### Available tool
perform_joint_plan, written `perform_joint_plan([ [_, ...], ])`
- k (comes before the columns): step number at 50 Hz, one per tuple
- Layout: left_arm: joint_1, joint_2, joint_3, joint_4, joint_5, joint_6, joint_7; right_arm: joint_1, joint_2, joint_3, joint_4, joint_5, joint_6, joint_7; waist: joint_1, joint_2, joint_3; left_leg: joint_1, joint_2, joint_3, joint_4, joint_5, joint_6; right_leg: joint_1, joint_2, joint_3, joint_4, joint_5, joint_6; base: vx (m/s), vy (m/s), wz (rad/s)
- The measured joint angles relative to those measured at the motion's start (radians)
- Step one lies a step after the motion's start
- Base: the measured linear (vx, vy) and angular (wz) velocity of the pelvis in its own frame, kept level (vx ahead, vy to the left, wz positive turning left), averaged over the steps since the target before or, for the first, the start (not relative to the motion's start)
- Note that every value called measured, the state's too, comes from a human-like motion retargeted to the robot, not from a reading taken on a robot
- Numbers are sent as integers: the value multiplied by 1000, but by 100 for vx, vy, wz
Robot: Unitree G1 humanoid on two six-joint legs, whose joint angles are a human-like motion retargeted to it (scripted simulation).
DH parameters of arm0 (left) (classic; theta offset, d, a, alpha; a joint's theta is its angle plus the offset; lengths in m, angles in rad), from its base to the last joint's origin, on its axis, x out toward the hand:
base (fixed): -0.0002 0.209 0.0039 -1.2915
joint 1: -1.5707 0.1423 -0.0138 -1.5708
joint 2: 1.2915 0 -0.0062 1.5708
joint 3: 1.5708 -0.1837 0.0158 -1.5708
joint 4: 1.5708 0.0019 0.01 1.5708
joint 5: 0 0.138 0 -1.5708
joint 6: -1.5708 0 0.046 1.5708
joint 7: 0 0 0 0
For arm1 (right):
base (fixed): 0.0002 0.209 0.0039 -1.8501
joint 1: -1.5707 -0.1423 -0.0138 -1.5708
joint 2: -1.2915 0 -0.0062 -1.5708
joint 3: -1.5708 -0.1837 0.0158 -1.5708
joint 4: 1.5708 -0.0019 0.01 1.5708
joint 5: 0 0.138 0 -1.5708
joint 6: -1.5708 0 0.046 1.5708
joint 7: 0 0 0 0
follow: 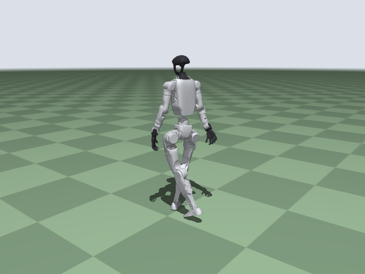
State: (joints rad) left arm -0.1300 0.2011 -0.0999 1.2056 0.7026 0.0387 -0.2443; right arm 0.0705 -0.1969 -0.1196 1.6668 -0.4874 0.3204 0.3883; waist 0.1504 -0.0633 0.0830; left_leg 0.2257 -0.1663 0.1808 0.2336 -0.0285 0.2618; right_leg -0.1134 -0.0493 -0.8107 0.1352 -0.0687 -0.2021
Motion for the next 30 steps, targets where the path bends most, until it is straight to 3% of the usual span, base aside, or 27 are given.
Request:
perform_joint_plan([
  [2,26,-10,34,17,-15,-2,39,-11,-6,-20,5,-18,31,-33,-6,1,4,40,22,53,80,-40,0,27,23,59,53,-119,-30,87,-25,-71],
  [3,35,-21,55,44,-16,0,53,-16,-8,-25,-2,-19,37,-46,-28,-6,10,31,21,40,166,-35,0,-3,24,245,113,-136,-13,87,-42,-34],
  [5,34,-43,94,142,-6,16,82,-29,-4,-47,-31,-14,39,-61,-60,1,24,-43,66,38,426,30,0,34,7,247,155,-180,6,69,-43,-50],
  [7,11,-27,87,262,18,52,10,-45,4,-33,-78,20,22,-70,-70,21,33,-165,96,23,708,54,0,91,39,255,127,-197,7,48,-24,-118],
  [10,-37,24,-12,369,149,141,-236,-91,27,18,-143,77,-13,-60,-66,46,23,-326,225,44,1039,-53,0,104,95,318,107,-184,13,39,-6,-158],
  [13,-54,70,-107,346,287,125,-287,-150,57,64,-220,82,-23,-78,-13,53,23,-414,314,107,1108,-130,0,121,125,394,71,-145,12,24,24,-219],
  [17,-40,114,-102,299,320,150,-75,-214,107,138,-340,26,-82,-69,29,43,22,-469,433,194,965,-233,0,141,130,486,31,-96,31,12,31,-212],
  [18,-36,114,-79,304,290,159,-9,-223,118,162,-375,2,-108,-41,27,39,19,-486,427,195,890,-252,0,140,121,506,22,-82,44,-5,59,-150],
  [20,-34,90,-28,328,198,159,88,-222,128,208,-461,-54,-165,37,-2,19,3,-537,277,109,665,-238,0,116,47,541,4,-45,96,-11,76,-115],
  [22,-42,64,28,354,89,158,109,-217,137,240,-542,-100,-204,96,-26,6,-2,-543,112,-139,471,-205,-85,86,8,608,31,-47,123,12,50,-174],
  [25,-54,41,71,374,-61,171,102,-211,153,285,-612,-114,-237,137,-23,12,5,-477,56,-383,286,-139,-237,48,22,752,88,-56,141,16,27,-258],
  [27,-58,26,70,373,-102,168,117,-201,158,299,-632,-116,-237,143,-31,19,12,-445,57,-402,236,-105,-217,28,34,829,116,-56,155,13,32,-232],
  [30,-61,-4,22,345,-100,161,150,-173,156,297,-638,-125,-222,134,-87,21,6,-412,52,-336,226,-182,-92,-8,40,941,140,-41,195,9,36,-204],
])
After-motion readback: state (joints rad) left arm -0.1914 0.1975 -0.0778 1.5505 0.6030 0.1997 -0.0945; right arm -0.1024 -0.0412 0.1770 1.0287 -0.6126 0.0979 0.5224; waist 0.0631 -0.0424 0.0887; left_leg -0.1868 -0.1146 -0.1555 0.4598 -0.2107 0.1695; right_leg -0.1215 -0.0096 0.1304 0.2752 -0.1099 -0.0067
